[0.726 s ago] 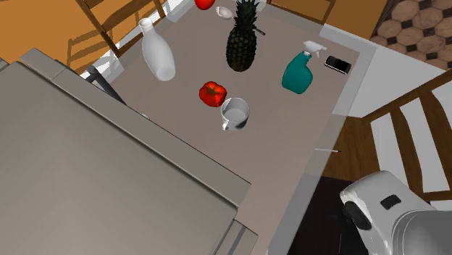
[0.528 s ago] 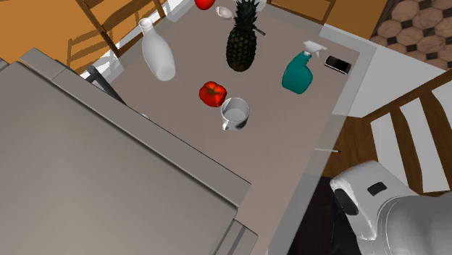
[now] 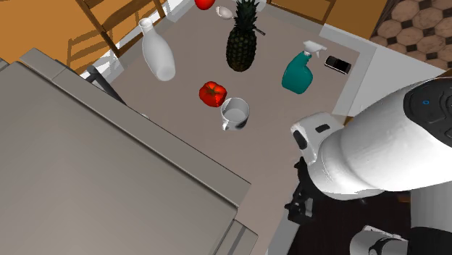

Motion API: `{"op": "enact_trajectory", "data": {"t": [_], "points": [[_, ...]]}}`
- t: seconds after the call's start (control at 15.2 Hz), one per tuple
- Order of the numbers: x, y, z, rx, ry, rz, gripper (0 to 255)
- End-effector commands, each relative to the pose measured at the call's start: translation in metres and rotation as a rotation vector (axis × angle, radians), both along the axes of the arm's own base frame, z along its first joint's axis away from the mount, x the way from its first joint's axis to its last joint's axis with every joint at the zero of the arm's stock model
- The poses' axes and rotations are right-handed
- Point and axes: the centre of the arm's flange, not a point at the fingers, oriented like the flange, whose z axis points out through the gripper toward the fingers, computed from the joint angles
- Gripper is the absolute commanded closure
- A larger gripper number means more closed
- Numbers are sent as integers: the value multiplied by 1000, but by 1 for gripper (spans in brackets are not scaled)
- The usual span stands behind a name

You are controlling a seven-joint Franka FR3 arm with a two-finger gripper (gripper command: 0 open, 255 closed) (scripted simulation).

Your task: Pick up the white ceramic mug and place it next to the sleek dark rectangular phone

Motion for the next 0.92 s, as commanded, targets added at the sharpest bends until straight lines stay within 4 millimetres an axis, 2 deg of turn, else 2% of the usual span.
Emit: {"op": "enact_trajectory", "data": {"t": [0.0,0.86], "points": [[12,-24,-10,0,-1,-1,0],[83,-168,-74,9,2,-10,0]]}}
